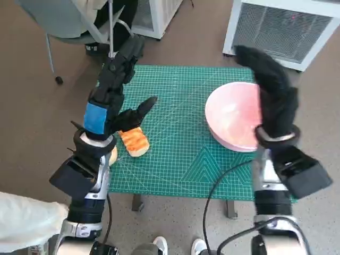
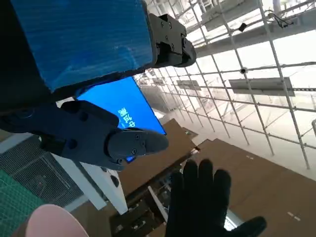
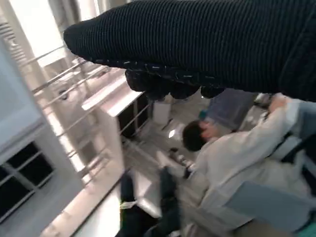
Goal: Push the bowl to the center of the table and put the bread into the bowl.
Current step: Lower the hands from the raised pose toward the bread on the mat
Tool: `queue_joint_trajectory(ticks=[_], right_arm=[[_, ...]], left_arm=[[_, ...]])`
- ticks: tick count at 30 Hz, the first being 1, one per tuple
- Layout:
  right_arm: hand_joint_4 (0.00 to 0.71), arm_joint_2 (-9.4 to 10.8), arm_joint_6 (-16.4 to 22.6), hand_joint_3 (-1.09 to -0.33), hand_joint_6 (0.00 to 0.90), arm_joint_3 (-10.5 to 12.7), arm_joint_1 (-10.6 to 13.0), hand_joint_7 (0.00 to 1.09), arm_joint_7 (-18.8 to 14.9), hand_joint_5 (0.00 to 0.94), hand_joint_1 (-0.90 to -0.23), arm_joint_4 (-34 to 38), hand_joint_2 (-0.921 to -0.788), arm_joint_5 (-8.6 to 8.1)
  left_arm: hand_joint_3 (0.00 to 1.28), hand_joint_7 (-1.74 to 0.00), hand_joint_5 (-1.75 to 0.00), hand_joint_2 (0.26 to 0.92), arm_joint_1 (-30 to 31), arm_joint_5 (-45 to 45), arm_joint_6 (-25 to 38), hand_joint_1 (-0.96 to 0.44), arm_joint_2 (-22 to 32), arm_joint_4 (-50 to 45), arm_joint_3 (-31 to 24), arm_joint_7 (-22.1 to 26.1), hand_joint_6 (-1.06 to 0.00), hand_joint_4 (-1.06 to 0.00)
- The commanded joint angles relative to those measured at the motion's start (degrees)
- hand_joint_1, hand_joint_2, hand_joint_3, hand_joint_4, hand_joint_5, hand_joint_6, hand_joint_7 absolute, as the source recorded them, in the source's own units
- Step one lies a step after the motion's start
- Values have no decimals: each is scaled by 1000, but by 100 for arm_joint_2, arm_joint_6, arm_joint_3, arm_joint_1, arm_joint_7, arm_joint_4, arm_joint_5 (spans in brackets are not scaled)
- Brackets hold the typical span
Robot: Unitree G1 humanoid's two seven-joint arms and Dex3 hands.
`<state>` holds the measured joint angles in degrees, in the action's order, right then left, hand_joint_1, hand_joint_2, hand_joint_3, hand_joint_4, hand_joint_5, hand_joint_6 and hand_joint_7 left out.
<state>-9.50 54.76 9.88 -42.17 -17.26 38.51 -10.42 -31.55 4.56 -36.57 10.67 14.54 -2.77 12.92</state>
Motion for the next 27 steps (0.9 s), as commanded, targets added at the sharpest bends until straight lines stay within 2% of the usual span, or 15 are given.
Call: queue_joint_trajectory(ticks=[1, 3, 5, 10, 17, 21, 27], right_arm=[[333, -319, 189, -784, -1, 340, -33, 722, 667, 27, -552, 567, -921, 472], [333, -421, 205, -799, -1, 445, -46, 728, 1050, 27, -541, 760, -921, 723], [333, -500, 189, -810, -1, 521, -57, 739, 1372, 28, -534, 954, -921, 882], [336, -735, 55, -820, -1, 661, -106, 760, 2077, 32, -503, 1621, -921, 1114], [321, -970, -241, -820, -1, 642, -134, 764, 2791, 27, -465, 2476, -921, 1331], [309, -965, -503, -809, -1, 716, -147, 752, 2784, 21, -469, 2945, -921, 1170], [273, -869, -1003, -808, -1, 878, -130, 680, 2292, 5, -448, 3326, -921, 818]], left_arm=[[350, -226, 0, 921, 68, -21, -37, -305, -27, -50, -12, -23, -233, -258], [350, -224, 0, 921, 85, -31, -60, -306, -30, -40, -17, -35, -234, -257], [349, -223, 0, 921, 98, -31, -85, -308, -32, -20, -23, -38, -234, -255], [347, -217, 0, 921, 119, -25, -111, -312, -38, -9, -30, -43, -237, -253], [347, -209, 0, 921, 125, -76, -131, -319, -61, 7, -27, -94, -241, -252], [348, -205, 0, 921, 115, -76, -144, -318, -73, 43, -20, -111, -243, -252], [352, -200, -1, 921, 107, -49, -146, -313, -84, 64, -20, -111, -246, -253]])
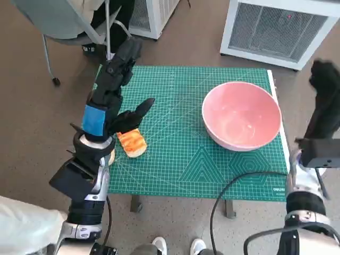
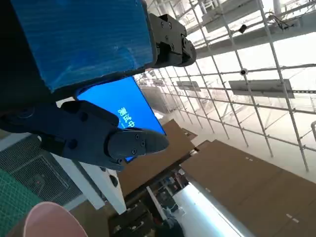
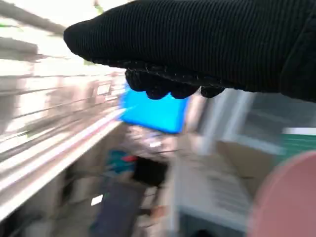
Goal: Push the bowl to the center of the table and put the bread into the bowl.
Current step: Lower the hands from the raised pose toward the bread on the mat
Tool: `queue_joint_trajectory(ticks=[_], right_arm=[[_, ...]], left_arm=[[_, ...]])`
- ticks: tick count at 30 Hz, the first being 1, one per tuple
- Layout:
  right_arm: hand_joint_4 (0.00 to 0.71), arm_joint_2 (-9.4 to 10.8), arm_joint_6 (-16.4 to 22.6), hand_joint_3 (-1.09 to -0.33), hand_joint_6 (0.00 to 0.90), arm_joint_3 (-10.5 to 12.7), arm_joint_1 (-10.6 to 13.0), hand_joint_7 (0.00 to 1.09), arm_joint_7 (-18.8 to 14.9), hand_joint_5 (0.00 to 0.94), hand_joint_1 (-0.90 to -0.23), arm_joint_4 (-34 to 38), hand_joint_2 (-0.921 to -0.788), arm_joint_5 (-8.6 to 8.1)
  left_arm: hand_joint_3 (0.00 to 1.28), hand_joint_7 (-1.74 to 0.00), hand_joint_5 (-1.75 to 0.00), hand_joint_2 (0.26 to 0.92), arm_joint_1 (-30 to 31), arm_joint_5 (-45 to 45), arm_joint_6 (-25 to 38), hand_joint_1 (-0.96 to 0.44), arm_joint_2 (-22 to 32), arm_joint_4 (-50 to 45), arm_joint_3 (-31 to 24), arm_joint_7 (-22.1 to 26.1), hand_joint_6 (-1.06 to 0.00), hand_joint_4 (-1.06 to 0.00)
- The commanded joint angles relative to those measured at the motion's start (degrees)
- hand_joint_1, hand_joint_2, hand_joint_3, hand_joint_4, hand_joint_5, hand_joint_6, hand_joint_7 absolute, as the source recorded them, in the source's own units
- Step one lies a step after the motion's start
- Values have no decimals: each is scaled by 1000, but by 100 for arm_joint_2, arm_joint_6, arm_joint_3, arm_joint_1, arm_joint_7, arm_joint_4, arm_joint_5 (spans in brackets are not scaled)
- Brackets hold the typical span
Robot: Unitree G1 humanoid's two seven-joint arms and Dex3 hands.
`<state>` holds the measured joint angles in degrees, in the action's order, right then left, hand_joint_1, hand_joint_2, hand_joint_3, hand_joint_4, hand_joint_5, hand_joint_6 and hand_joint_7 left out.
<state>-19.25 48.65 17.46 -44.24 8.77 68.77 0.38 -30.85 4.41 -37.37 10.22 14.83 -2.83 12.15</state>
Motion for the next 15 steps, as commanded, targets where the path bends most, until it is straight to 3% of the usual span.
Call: queue_joint_trajectory(ticks=[1, 7, 15], right_arm=[[267, 129, -492, -811, -1, 155, 83, 668, -392, 3, -441, 342, -921, -327], [255, 303, -1011, -843, 5, 264, 78, 654, -560, 2, -414, 516, -921, -545], [268, 577, -1556, -803, 25, 341, 62, 654, -679, 7, -420, 647, -921, -692]], left_arm=[[352, -198, -1, 921, 40, -34, -66, -312, -39, 34, -16, -36, -247, -254], [353, -193, -2, 921, 45, -23, -74, -311, -40, 56, -23, -30, -250, -256], [353, -187, -2, 921, 64, 7, -38, -309, -26, 24, -27, -7, -254, -256]])
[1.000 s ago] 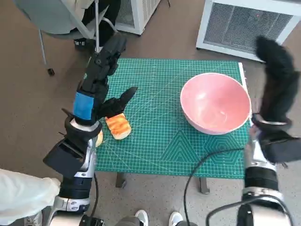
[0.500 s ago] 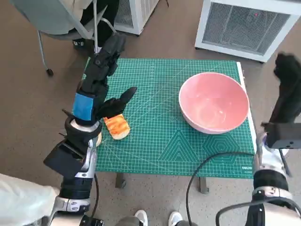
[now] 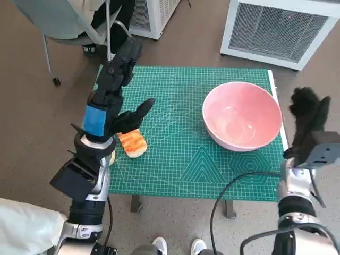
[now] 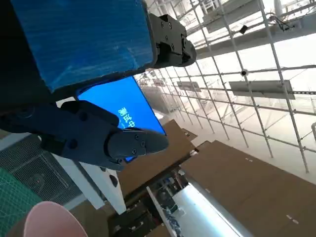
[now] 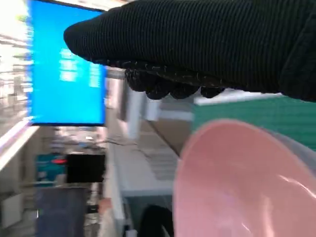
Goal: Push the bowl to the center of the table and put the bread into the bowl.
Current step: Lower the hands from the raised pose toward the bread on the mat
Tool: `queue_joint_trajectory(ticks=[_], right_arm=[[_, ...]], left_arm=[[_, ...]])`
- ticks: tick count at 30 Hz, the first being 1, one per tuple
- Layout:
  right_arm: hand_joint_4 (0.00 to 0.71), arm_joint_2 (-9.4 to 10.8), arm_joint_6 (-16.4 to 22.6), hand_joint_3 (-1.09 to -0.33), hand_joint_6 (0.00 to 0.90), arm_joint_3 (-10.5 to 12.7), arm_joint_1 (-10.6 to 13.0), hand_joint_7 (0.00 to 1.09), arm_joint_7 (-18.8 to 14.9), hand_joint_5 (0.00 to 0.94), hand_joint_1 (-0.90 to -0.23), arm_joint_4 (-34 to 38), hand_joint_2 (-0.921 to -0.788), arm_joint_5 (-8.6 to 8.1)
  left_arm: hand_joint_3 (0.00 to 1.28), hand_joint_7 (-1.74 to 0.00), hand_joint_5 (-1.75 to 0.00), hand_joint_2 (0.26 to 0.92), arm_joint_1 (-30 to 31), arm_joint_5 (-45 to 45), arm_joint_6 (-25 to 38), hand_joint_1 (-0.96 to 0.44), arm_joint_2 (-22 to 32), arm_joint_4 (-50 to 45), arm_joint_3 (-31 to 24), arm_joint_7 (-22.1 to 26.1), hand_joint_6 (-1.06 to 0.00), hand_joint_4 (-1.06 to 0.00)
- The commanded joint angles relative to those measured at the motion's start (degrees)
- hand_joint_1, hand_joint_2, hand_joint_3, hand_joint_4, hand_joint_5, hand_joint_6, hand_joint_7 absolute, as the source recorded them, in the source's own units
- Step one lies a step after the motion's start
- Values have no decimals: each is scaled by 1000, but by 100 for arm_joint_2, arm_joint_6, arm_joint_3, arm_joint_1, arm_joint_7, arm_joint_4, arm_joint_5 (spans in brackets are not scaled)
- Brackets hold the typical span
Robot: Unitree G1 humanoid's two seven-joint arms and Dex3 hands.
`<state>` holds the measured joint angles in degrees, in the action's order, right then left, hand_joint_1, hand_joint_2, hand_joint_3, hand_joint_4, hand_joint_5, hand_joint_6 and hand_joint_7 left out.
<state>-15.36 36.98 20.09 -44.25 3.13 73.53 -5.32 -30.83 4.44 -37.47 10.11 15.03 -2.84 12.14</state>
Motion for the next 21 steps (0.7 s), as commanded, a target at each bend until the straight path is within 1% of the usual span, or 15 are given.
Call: queue_joint_trajectory(ticks=[1, 5, 8, 11, 14, 18, 21], right_arm=[[271, 212, -452, -798, 29, 93, 55, 652, -128, 9, -419, 183, -921, -142], [280, 344, -726, -794, 39, 151, -4, 643, -144, 12, -405, 228, -921, -233], [278, 461, -908, -793, 43, 293, -75, 636, -271, 10, -406, 241, -921, -382], [276, 601, -1038, -787, 47, 389, -169, 629, -342, 8, -406, 245, -921, -493], [278, 697, -1099, -784, 51, 408, -253, 623, -335, 9, -400, 241, -921, -512], [295, 826, -1123, -789, 62, 352, -388, 618, -274, 17, -400, 241, -921, -410], [300, 936, -1130, -793, 68, 364, -495, 618, -329, 19, -402, 238, -921, -425]], left_arm=[[353, -186, -1, 921, 65, 6, -29, -310, -10, 3, -28, -3, -254, -256], [352, -181, -1, 921, 92, -2, -35, -315, 9, -26, -37, -1, -256, -256], [351, -178, -1, 921, 116, 1, -42, -318, 21, -43, -48, 9, -258, -257], [350, -175, -2, 921, 141, -4, -50, -320, 43, -54, -62, 13, -259, -257], [349, -170, -2, 921, 160, -3, -49, -321, 61, -64, -73, 13, -260, -259], [348, -161, -2, 921, 190, -16, -48, -326, 88, -88, -85, 8, -259, -260], [348, -156, -2, 921, 218, -63, -46, -328, 115, -107, -101, -19, -259, -260]])
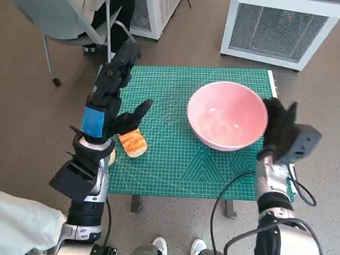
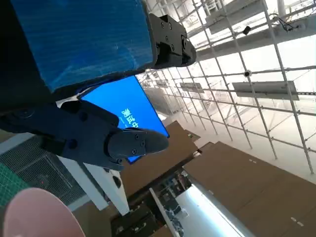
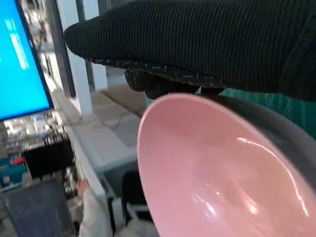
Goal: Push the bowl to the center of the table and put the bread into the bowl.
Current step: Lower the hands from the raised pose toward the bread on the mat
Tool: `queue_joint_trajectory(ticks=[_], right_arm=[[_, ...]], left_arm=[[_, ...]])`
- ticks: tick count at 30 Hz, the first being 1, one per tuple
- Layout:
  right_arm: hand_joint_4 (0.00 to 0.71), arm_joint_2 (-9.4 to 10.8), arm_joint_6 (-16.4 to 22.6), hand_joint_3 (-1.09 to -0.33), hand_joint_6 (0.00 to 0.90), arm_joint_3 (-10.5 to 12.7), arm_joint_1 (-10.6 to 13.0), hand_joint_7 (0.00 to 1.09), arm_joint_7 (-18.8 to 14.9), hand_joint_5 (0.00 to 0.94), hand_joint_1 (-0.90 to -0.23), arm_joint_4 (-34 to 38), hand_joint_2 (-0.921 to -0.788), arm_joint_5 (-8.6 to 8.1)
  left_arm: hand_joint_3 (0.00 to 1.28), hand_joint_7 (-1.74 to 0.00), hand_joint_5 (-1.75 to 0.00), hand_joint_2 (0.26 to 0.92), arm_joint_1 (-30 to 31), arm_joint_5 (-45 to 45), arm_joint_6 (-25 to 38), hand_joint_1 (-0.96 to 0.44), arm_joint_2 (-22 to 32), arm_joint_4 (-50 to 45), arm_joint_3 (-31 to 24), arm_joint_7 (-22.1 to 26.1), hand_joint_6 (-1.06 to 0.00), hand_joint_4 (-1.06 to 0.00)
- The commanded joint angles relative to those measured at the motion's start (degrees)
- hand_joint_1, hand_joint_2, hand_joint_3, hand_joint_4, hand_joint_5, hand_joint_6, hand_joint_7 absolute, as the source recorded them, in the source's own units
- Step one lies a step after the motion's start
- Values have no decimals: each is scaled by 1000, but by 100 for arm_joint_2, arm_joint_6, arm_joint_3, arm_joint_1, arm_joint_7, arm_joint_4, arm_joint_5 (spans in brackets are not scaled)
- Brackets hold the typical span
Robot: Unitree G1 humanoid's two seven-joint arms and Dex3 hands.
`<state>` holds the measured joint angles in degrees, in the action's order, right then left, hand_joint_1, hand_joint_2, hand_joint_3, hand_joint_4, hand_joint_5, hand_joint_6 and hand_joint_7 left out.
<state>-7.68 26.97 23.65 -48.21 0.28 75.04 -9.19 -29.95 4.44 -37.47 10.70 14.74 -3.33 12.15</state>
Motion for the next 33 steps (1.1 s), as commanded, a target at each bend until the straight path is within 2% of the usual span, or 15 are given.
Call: queue_joint_trajectory(ticks=[1, 9, 24, 27, 33], right_arm=[[300, 197, -135, -793, 69, 19, -126, 618, -61, 19, -403, 87, -921, -51], [300, 384, -261, -799, 72, -84, -362, 624, 118, 17, -417, 120, -921, 98], [290, 783, -724, -791, 72, -31, -700, 621, 111, 9, -418, 210, -921, 28], [293, 810, -788, -786, 81, -24, -727, 596, 91, 9, -415, 214, -921, 38], [281, 737, -744, -786, 95, -79, -815, 563, 49, 2, -411, 173, -921, 100]], left_arm=[[348, -155, -2, 921, 139, -75, -49, -328, 61, -81, -56, -28, -260, -260], [347, -140, -1, 921, 228, -131, -47, -325, 118, -135, -112, -69, -266, -259], [340, -108, -1, 921, 447, -30, -52, -344, 217, -228, -279, -18, -283, -259], [336, -96, -1, 921, 496, 8, -52, -352, 246, -247, -307, 4, -290, -260], [334, -84, 0, 921, 656, 63, -86, -358, 414, -282, -396, 79, -296, -259]])
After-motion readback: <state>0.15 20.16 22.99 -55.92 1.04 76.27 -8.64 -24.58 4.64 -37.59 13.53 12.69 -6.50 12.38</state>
